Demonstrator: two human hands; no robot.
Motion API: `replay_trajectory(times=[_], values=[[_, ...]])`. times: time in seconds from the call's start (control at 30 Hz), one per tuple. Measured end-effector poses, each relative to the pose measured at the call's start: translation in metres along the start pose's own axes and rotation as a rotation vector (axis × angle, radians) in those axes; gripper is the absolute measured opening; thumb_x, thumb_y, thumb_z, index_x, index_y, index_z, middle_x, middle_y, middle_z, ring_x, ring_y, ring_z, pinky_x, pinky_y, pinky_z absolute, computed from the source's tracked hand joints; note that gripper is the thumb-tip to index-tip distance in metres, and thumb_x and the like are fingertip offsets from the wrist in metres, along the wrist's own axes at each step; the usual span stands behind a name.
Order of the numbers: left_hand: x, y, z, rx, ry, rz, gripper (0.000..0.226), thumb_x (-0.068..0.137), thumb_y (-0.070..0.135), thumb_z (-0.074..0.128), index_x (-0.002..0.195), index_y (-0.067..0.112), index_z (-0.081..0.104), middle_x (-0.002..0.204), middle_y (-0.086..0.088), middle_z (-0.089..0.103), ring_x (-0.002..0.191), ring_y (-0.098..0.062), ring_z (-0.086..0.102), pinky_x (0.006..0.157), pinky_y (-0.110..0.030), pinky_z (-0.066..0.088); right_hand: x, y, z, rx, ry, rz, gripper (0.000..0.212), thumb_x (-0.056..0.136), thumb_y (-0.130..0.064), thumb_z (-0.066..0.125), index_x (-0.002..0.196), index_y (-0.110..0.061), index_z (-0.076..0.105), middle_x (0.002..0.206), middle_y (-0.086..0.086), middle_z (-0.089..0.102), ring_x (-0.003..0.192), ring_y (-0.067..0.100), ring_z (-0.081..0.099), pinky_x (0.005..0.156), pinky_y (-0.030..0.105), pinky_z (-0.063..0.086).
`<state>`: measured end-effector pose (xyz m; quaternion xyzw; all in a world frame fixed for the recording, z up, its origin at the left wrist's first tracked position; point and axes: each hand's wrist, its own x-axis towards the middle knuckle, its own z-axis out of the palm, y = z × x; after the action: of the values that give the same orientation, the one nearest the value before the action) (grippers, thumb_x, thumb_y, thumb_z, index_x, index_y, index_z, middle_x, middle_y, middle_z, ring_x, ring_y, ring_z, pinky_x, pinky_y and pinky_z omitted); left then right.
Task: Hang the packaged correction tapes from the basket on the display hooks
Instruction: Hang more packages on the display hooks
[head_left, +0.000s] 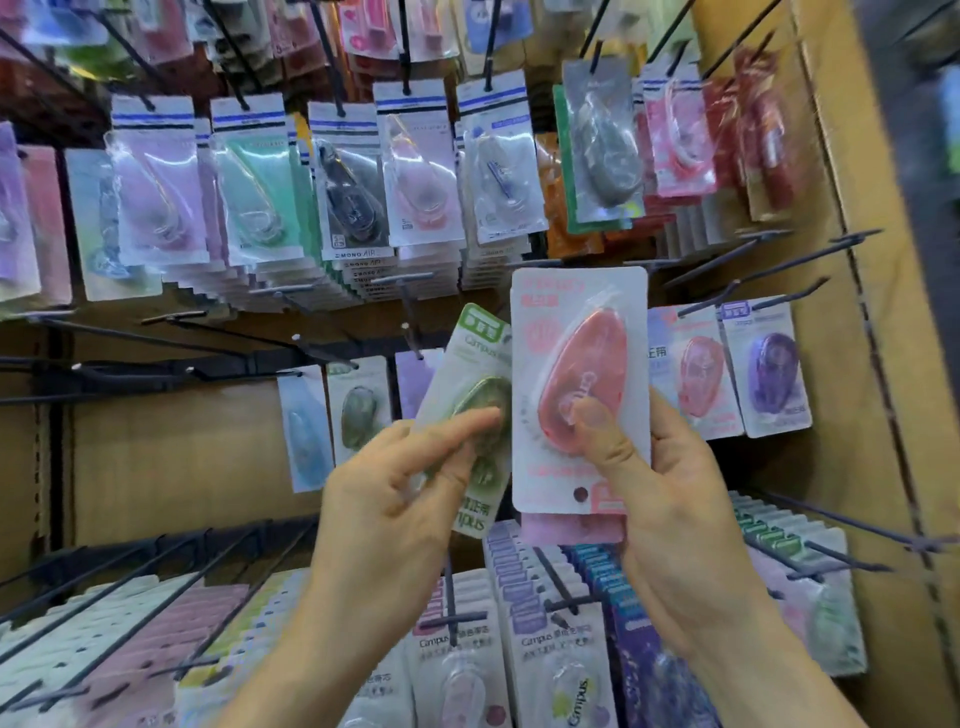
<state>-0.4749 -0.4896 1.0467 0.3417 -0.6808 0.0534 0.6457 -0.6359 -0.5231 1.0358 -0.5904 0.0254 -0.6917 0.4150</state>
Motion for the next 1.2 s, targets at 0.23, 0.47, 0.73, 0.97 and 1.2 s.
replay_trajectory(times=[0.23,0.47,0.73,0.97,1.2], values=[[-0.006,0.031,0.034,-0.057,-0.179,-0.050,0.014,0.078,0.046,0.080,0.088,0.054,0.075,0.093,0.008,0.070,0.090,0.001,0.064,0.071,-0.009,0.046,-0.008,-0.021,-0.032,-0.070,0.044,-0.074,0.040,0.062,-0.049,0.082,0.096,-0.028,0.077,0.093,0.008,0.077,0.081,0.024,0.072,0.072,0.042,0.061],[-0.012,0.039,0.073,-0.202,-0.261,-0.170,0.025,0.069,0.065,0.071,0.086,0.048,0.077,0.099,0.013,0.075,0.096,0.000,0.068,0.081,-0.014,0.050,-0.017,-0.034,-0.058,0.164,0.097,0.021,0.034,0.076,-0.036,0.063,0.107,-0.029,0.075,0.106,0.007,0.076,0.098,0.025,0.073,0.078,0.037,0.061],[-0.015,0.034,0.099,-0.297,-0.329,-0.192,0.068,0.058,0.085,0.066,0.090,0.027,0.080,0.106,-0.028,0.062,0.094,-0.030,0.063,0.092,-0.041,0.048,-0.018,-0.048,-0.076,0.371,0.127,0.090,0.052,0.070,-0.036,0.065,0.118,-0.017,0.070,0.108,0.011,0.075,0.094,0.024,0.073,0.068,0.031,0.060],[-0.016,0.050,0.108,-0.276,-0.210,-0.213,0.029,0.076,0.038,0.062,0.073,0.016,0.080,0.071,-0.010,0.071,0.065,-0.007,0.062,0.060,-0.016,0.046,-0.009,-0.055,-0.100,0.337,0.116,0.050,0.038,0.079,-0.025,0.063,0.115,-0.015,0.070,0.109,0.010,0.075,0.098,0.024,0.073,0.078,0.035,0.061],[-0.014,0.050,0.091,-0.238,-0.145,-0.262,0.030,0.086,0.038,0.061,0.074,0.018,0.079,0.068,-0.006,0.072,0.060,-0.007,0.060,0.055,-0.013,0.043,0.024,-0.071,-0.152,-0.277,0.088,0.115,0.031,0.082,-0.030,0.066,0.113,-0.034,0.060,0.100,0.006,0.074,0.084,0.037,0.073,0.065,0.048,0.062]])
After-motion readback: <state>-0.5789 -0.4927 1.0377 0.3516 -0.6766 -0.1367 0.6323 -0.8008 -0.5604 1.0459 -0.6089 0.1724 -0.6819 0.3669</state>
